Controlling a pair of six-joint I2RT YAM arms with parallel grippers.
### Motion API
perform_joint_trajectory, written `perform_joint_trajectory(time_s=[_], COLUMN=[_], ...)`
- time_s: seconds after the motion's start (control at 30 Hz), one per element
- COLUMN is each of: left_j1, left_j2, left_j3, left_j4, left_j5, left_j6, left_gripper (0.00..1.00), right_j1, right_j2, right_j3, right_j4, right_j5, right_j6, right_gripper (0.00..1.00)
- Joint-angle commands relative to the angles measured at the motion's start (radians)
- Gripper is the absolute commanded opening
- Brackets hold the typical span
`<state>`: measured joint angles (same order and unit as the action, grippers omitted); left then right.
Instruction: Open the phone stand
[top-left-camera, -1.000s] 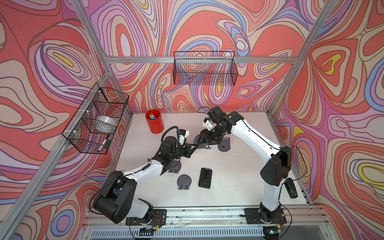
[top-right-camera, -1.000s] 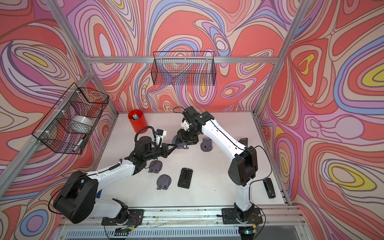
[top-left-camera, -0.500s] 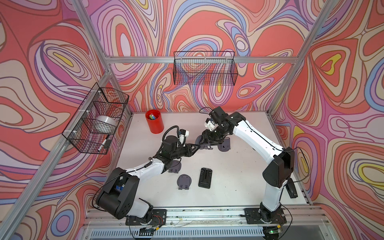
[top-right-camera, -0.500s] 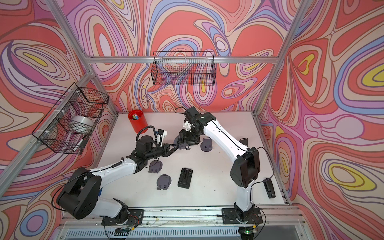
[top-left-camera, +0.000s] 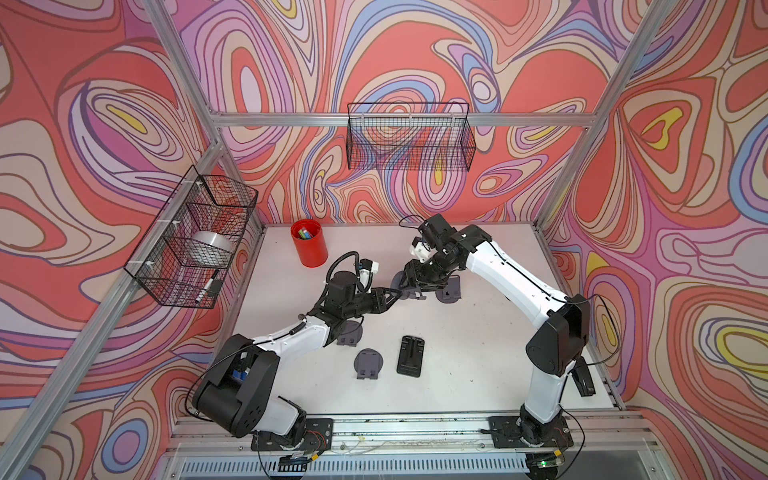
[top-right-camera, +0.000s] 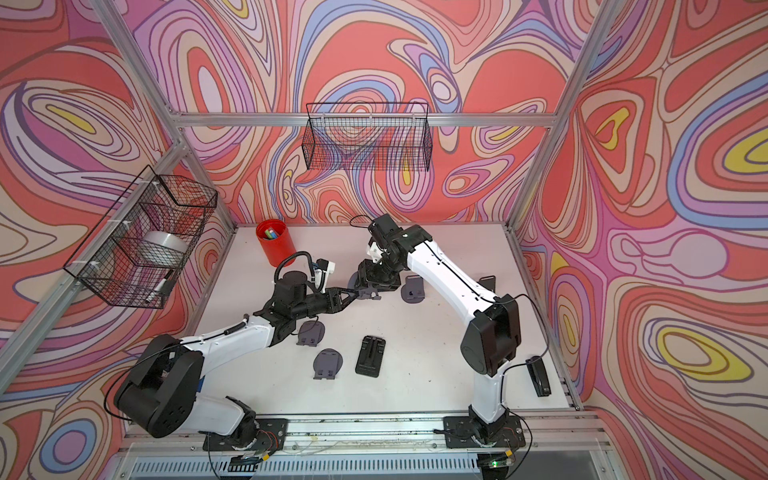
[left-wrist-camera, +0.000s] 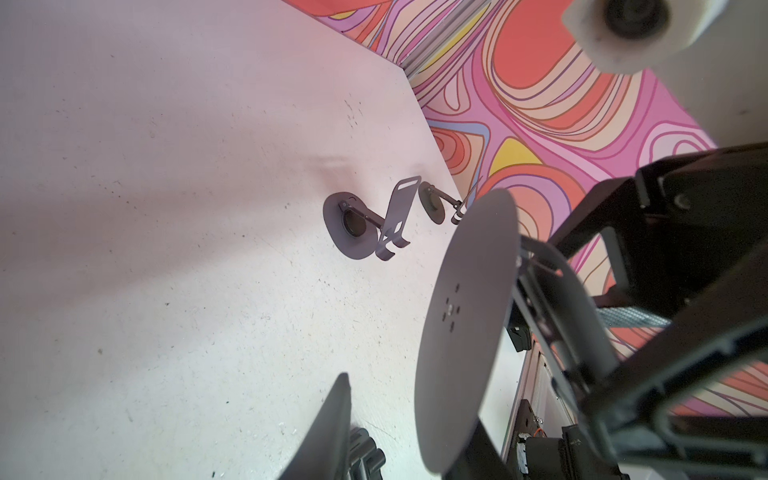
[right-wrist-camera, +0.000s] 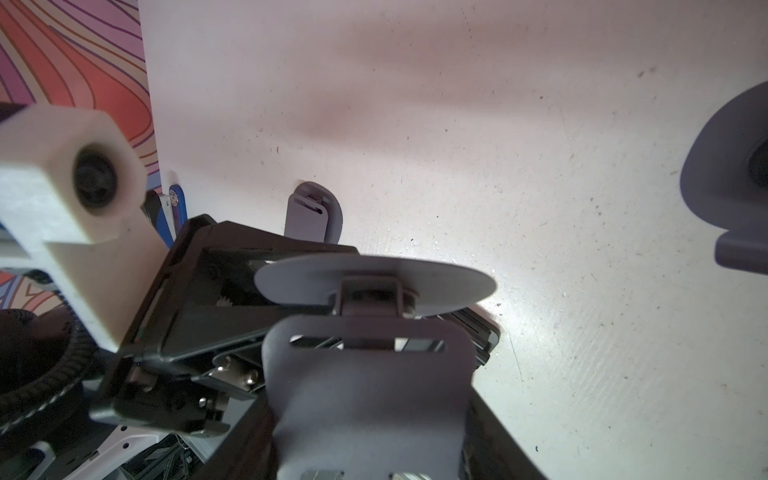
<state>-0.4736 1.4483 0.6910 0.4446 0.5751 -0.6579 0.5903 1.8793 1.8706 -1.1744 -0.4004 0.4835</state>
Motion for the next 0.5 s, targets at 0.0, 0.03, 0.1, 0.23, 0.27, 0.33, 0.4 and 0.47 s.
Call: perform_joint_trajectory(time_s=[0.0, 0.03, 0.1, 0.23, 0.27, 0.33, 0.4, 0.47], left_j1=[-0.007, -0.007, -0.008, -0.008, -0.008, -0.009, -0.013, -0.013], left_j2=[-0.025, -0.030, -0.039, -0.028, -0.021, -0.006, 0.008, 0.023], left_j3=[0.032, 0.032, 0.035, 0.061, 0.066, 0.074, 0.083, 0.086], left_j4=[-0.021, -0.027, -0.035, -0.023, -0.012, 0.015, 0.031, 0.050], left_j5=[0.017, 0.015, 0.012, 0.037, 0.045, 0.063, 0.067, 0.069], left_j6=[0.060, 0.073, 0.098, 0.114, 0.109, 0.097, 0.087, 0.073], left_gripper=[0.33, 0.33, 0.33, 0.34, 0.34, 0.33, 0.33, 0.32], right_j1=[0.001, 0.001, 0.002, 0.001, 0.000, 0.000, 0.000, 0.002], right_j2=[-0.026, -0.024, -0.022, -0.022, -0.023, -0.025, -0.026, -0.025], right_j3=[0.022, 0.025, 0.030, 0.026, 0.026, 0.025, 0.026, 0.029], right_j4=[-0.011, -0.011, -0.013, -0.016, -0.016, -0.016, -0.016, -0.018], right_j5=[-0.005, -0.005, -0.006, -0.008, -0.009, -0.005, -0.004, -0.006], right_j6=[0.000, -0.002, -0.005, -0.006, -0.006, -0.005, -0.005, -0.005], right_gripper=[0.01, 0.02, 0.02, 0.01, 0.02, 0.02, 0.01, 0.01])
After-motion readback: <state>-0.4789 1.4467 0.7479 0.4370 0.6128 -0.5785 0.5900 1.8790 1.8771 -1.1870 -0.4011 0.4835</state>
